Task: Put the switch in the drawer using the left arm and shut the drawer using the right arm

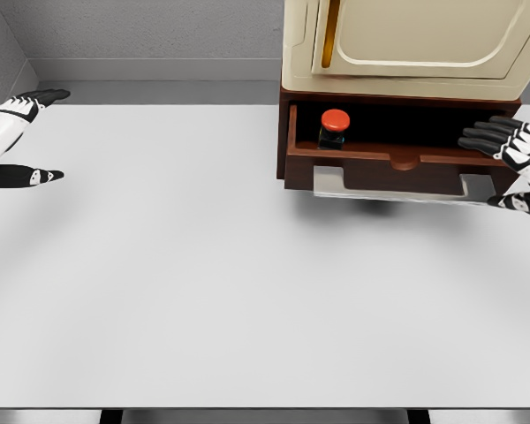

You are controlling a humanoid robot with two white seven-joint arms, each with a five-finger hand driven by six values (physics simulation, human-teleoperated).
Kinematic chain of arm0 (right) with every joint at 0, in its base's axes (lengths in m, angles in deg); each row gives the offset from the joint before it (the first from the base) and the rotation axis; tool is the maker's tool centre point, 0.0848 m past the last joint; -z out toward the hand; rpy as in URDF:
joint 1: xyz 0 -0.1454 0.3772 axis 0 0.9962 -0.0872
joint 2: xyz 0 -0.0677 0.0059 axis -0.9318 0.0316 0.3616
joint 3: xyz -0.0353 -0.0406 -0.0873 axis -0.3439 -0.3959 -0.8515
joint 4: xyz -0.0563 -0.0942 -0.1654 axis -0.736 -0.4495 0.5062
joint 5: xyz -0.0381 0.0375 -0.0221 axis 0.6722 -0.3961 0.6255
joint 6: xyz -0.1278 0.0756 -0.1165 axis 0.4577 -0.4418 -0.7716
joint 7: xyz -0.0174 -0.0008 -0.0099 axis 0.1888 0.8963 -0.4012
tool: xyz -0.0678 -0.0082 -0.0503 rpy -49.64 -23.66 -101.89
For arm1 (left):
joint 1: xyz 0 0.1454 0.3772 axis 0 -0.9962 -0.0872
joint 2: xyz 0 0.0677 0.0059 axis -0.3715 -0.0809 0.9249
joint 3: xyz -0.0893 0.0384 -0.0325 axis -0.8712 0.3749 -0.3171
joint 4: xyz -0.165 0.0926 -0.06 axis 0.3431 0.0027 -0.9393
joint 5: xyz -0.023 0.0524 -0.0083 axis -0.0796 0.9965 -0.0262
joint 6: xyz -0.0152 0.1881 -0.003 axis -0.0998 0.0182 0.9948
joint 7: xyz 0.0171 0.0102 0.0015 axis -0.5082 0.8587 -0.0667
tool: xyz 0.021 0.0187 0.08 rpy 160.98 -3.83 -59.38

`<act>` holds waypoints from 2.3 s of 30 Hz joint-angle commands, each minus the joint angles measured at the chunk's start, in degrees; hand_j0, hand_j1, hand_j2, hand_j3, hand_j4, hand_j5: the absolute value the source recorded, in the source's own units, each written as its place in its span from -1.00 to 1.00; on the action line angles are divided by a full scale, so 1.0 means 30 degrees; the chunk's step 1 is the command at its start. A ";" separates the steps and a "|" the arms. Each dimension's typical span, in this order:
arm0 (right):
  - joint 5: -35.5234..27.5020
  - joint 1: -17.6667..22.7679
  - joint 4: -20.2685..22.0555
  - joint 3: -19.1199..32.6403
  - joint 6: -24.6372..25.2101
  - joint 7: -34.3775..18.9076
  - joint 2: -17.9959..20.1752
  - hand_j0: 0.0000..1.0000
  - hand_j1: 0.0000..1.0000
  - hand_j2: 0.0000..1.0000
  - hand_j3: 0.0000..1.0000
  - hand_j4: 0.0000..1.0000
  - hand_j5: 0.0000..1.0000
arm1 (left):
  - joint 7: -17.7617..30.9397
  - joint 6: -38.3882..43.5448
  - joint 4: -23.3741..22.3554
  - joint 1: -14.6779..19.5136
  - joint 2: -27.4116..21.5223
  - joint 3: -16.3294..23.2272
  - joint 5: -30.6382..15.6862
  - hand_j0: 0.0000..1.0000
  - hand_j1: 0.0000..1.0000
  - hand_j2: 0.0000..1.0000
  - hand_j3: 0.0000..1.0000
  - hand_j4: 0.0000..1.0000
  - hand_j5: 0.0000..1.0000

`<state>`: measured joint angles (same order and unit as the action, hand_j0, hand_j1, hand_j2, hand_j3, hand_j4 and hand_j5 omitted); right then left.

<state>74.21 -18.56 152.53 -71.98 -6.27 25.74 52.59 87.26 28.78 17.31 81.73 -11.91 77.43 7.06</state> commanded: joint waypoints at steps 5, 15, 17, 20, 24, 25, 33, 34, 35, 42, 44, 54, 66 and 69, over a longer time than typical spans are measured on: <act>0.0042 -0.0029 -0.0135 -0.0031 -0.0034 -0.0050 -0.0318 1.00 1.00 1.00 1.00 1.00 1.00 | 0.0022 0.0034 0.0007 0.0000 -0.0010 -0.0003 -0.0147 1.00 1.00 1.00 1.00 1.00 1.00; 0.0071 -0.0556 -0.0370 -0.0060 -0.0034 -0.0079 -0.0465 1.00 1.00 1.00 1.00 1.00 1.00 | 0.0022 0.0034 0.0036 0.0000 -0.0039 -0.0003 -0.0147 1.00 1.00 1.00 1.00 1.00 1.00; 0.0100 -0.0644 -0.0370 -0.0060 -0.0034 -0.0108 -0.0728 1.00 1.00 1.00 1.00 1.00 1.00 | 0.0022 0.0034 0.0036 0.0000 -0.0010 -0.0003 -0.0147 1.00 1.00 1.00 1.00 1.00 1.00; 0.0100 -0.0644 -0.0341 -0.0060 -0.0034 -0.0079 -0.0729 1.00 1.00 1.00 1.00 1.00 1.00 | 0.0021 0.0034 0.0036 0.0000 -0.0010 -0.0003 -0.0147 1.00 1.00 1.00 1.00 1.00 1.00; -0.0076 -0.0527 -0.0282 0.0087 -0.0034 0.0038 0.0061 0.81 0.81 0.81 0.81 0.81 0.81 | 0.0022 0.0034 0.0036 -0.0117 -0.0039 -0.0003 -0.0147 1.00 1.00 1.00 1.00 1.00 1.00; -0.0105 -0.0498 -0.0311 0.0087 -0.0034 0.0068 0.0473 0.66 0.66 0.66 0.66 0.66 0.66 | -0.0007 0.0034 0.0036 -0.0117 -0.0039 -0.0003 -0.0147 1.00 1.00 1.00 1.00 1.00 1.00; -0.0515 -0.0206 -0.0136 0.0028 -0.0034 0.0097 0.1468 -0.04 -0.04 -0.04 -0.04 -0.04 -0.04 | 0.0022 0.0034 0.0036 -0.0117 -0.0039 -0.0003 -0.0147 1.00 1.00 1.00 1.00 1.00 1.00; -0.0515 -0.0029 -0.0106 0.0028 -0.0034 0.0097 0.1615 -0.04 -0.04 -0.04 -0.04 -0.04 -0.04 | 0.0022 0.0034 0.0036 -0.0117 -0.0039 -0.0003 -0.0147 1.00 1.00 1.00 1.00 1.00 1.00; -0.0544 0.0117 -0.0107 0.0028 -0.0034 0.0097 0.1674 -0.05 -0.05 -0.05 -0.05 -0.05 -0.05 | 0.0022 0.0034 0.0036 -0.0117 -0.0039 -0.0003 -0.0147 1.00 1.00 1.00 1.00 1.00 1.00; -0.0544 0.0703 0.0274 -0.0031 -0.0034 0.0156 0.2553 -0.04 -0.04 -0.04 -0.04 -0.04 -0.04 | -0.0008 0.0034 0.0006 -0.0117 -0.0039 -0.0003 -0.0147 1.00 1.00 1.00 1.00 1.00 1.00; -0.0544 0.0820 0.0274 -0.0031 -0.0034 0.0156 0.2553 -0.03 -0.03 -0.03 -0.03 -0.03 -0.03 | 0.0022 0.0034 0.0006 -0.0117 -0.0039 -0.0003 -0.0147 1.00 1.00 1.00 1.00 1.00 1.00; -0.0574 0.1289 -0.0047 -0.0089 -0.0034 0.0068 0.2026 -0.03 -0.03 -0.03 -0.03 -0.03 -0.03 | 0.0022 0.0034 0.0006 -0.0117 -0.0039 -0.0003 -0.0147 1.00 1.00 1.00 1.00 1.00 1.00; -0.0515 0.1201 -0.0927 -0.0089 -0.0034 0.0038 0.1059 -0.03 -0.03 -0.03 -0.03 -0.03 -0.03 | 0.0022 0.0034 0.0006 -0.0146 -0.0010 -0.0003 -0.0147 1.00 1.00 1.00 1.00 1.00 1.00; -0.0515 0.1143 -0.0927 -0.0089 -0.0034 -0.0020 0.0883 -0.02 -0.02 -0.02 -0.02 -0.02 -0.02 | 0.0022 0.0034 0.0006 -0.0146 -0.0010 -0.0003 -0.0147 1.00 1.00 1.00 1.00 1.00 1.00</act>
<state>72.97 -15.13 149.94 -72.29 -6.30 25.77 55.56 87.35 28.78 17.31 81.37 -11.90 77.44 7.05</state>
